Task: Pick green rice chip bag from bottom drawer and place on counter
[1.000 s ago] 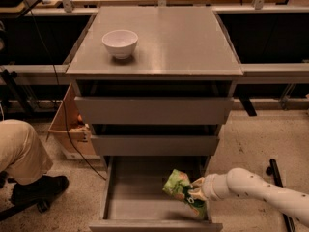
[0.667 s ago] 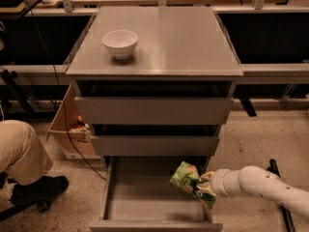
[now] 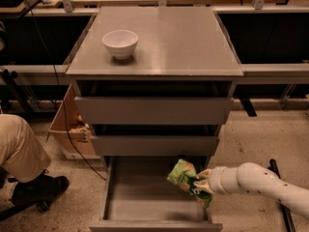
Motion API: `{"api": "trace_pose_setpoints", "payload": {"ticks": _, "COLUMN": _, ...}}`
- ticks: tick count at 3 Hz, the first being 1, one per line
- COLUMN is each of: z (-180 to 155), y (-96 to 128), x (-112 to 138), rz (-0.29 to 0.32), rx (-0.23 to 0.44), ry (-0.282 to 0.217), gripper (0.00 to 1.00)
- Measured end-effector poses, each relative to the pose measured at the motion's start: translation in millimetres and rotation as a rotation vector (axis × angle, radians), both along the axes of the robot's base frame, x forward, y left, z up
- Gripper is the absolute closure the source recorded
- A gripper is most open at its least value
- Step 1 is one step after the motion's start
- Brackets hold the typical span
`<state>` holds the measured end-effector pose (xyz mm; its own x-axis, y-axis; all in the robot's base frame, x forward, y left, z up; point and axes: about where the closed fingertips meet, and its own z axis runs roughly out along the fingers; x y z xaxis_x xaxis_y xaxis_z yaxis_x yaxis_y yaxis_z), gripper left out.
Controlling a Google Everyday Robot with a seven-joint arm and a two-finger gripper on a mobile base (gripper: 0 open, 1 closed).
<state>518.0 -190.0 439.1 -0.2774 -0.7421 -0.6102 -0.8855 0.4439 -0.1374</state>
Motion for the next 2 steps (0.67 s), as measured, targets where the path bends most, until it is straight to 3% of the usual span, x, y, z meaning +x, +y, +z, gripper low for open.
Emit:
{"api": "trace_pose_setpoints", "payload": {"ticks": 1, "z": 55.9, "y": 4.5, "x": 16.8, "rz": -0.003, "rx": 0.023, "ry": -0.098, "gripper": 1.0}}
{"api": "trace_pose_setpoints", "payload": {"ticks": 2, "z": 129.0, "y": -8.8, "x": 34.6, "rz": -0.027, "rx": 0.032, "ry": -0.23, "gripper": 1.0}}
